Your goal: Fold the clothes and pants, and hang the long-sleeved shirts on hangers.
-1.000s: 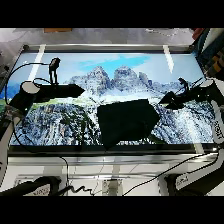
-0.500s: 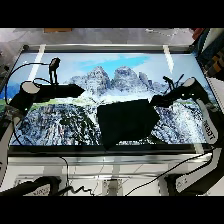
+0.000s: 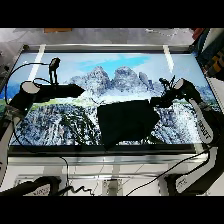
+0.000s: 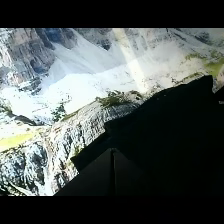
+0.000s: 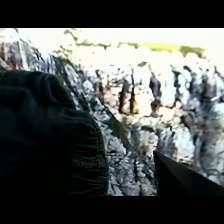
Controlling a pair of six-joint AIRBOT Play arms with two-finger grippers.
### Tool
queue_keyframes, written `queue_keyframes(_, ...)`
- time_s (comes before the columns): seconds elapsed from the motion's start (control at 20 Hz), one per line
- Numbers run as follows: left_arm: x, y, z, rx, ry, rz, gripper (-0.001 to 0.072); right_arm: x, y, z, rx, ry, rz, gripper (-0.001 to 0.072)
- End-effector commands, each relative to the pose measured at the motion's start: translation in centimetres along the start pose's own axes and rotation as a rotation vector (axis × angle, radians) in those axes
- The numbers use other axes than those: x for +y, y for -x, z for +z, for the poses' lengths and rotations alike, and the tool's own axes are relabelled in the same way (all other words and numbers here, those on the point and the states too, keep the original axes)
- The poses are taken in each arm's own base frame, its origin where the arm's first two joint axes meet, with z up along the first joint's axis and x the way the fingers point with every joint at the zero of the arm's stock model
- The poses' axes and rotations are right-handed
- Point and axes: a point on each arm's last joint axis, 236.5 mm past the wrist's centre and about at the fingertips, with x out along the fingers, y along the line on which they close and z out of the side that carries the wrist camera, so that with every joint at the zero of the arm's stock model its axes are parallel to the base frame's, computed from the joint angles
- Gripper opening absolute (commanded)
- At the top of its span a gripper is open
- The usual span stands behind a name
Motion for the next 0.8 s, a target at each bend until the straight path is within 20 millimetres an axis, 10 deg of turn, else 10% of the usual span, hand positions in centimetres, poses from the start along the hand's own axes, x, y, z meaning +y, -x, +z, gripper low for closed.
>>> queue_keyframes(0.0,0.0,0.0,0.0,-0.001,-0.001,0.000,0.0015,2.1,-1.4,-2.9,0.141,-0.075,0.134,0.0689)
queue_keyframes(0.4,0.0,0.0,0.0,-0.001,-0.001,0.000,0.0014,12.3,0.2,-2.7,0.159,-0.013,0.611,0.0680)
queue_keyframes(0.75,0.0,0.0,0.0,-0.001,-0.001,0.000,0.0015,8.6,0.4,-2.8,0.140,-0.008,0.547,0.0680)
